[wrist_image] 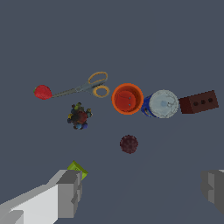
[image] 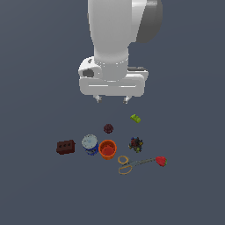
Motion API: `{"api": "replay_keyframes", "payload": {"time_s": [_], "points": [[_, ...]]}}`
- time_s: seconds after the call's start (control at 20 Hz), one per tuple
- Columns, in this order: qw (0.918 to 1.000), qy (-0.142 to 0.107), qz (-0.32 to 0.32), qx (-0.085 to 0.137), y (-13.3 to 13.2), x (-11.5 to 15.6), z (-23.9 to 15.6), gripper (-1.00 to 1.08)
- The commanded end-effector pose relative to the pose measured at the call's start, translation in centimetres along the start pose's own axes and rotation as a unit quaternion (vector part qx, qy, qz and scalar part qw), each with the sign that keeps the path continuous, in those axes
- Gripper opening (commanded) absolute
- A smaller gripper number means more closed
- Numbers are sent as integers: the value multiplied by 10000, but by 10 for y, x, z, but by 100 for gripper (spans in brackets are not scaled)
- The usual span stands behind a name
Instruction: Pick up a designated object from a clutter of objects.
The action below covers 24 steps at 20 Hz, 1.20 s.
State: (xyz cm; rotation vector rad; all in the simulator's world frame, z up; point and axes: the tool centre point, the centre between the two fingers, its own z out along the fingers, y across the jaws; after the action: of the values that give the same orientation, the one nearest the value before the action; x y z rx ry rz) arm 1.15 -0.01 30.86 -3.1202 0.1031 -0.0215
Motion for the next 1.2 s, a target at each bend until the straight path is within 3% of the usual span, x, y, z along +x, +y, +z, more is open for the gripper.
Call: {"api": "replay_keyframes", "payload": {"time_s": [0.0,0.6,1.15], "points": [[9999,-8,110,-14,-7,5,12,100],[9954,-26,954,-90,-60,34,111,100],[9862,-39,1649,-112,-107,37,201,100]]}}
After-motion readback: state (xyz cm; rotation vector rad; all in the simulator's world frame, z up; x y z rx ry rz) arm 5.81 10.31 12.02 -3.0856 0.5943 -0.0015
